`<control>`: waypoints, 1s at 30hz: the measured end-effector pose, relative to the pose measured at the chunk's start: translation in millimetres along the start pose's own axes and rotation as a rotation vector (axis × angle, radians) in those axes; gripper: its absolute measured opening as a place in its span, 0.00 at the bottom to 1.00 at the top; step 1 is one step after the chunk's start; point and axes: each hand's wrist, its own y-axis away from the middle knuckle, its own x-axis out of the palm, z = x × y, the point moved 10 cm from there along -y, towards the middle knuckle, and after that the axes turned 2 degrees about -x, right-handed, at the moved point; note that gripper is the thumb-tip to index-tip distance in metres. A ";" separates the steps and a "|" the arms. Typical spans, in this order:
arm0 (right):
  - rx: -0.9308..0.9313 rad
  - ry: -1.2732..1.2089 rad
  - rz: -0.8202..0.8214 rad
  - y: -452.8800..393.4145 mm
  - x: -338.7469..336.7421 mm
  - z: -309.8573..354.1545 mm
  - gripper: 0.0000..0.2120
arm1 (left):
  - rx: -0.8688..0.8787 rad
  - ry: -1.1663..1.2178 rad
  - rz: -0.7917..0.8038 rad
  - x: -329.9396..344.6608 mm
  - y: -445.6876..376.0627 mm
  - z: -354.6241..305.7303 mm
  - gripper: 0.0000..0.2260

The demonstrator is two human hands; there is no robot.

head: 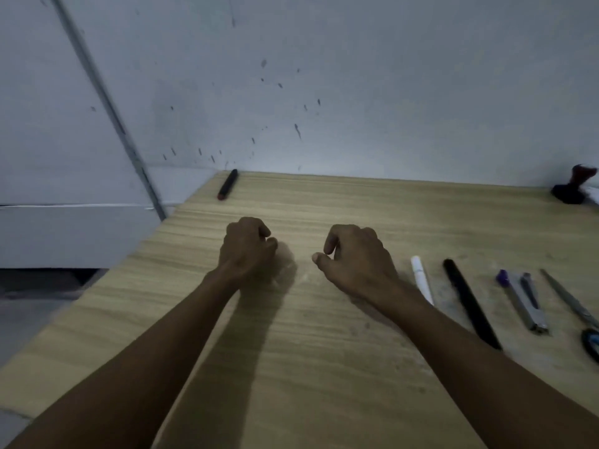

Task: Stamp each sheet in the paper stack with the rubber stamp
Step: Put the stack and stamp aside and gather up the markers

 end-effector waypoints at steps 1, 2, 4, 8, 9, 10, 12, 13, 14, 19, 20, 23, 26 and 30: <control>-0.003 0.000 0.010 -10.2 7.9 5.8 0.11 | -0.015 -0.024 -0.013 -5.0 -12.8 12.6 0.07; -0.004 -0.001 0.023 -21.0 17.2 9.8 0.11 | -0.025 -0.043 -0.031 -10.3 -26.7 23.7 0.08; -0.016 -0.009 0.036 -38.8 31.3 15.8 0.11 | -0.049 -0.067 -0.074 -20.6 -51.8 41.4 0.08; -0.024 0.008 0.051 -72.8 54.0 21.8 0.09 | -0.165 -0.153 -0.137 -32.3 -103.3 68.6 0.15; -0.025 0.017 0.053 -78.1 57.0 23.1 0.08 | -0.211 -0.183 -0.131 -31.9 -113.4 74.3 0.16; -0.023 0.019 0.056 -86.0 61.2 24.1 0.08 | -0.256 -0.205 -0.118 -30.0 -125.0 80.2 0.17; -0.022 0.014 0.058 -99.7 67.9 25.0 0.07 | -0.321 -0.235 -0.084 -24.2 -146.1 89.9 0.18; -0.022 0.013 0.061 -104.6 70.2 25.3 0.08 | -0.335 -0.258 -0.062 -20.3 -154.7 94.0 0.18; -0.025 0.014 0.065 -108.5 72.1 25.8 0.08 | -0.341 -0.287 -0.044 -17.0 -161.7 96.9 0.18; -0.044 0.031 0.057 -121.1 72.1 23.2 0.09 | -0.312 -0.454 -0.020 -5.3 -190.6 98.7 0.18; -0.045 0.040 0.054 -121.5 70.9 22.1 0.09 | -0.296 -0.481 -0.014 -2.3 -193.3 97.2 0.18; -0.042 0.058 0.053 -118.5 65.3 19.2 0.09 | -0.265 -0.499 -0.019 3.7 -195.3 92.6 0.16; -0.027 0.070 0.047 -111.8 54.3 15.6 0.09 | -0.243 -0.472 -0.028 5.8 -182.5 81.6 0.14; 0.020 0.063 0.029 -93.4 35.9 6.9 0.09 | -0.189 -0.386 -0.034 6.8 -142.2 56.6 0.13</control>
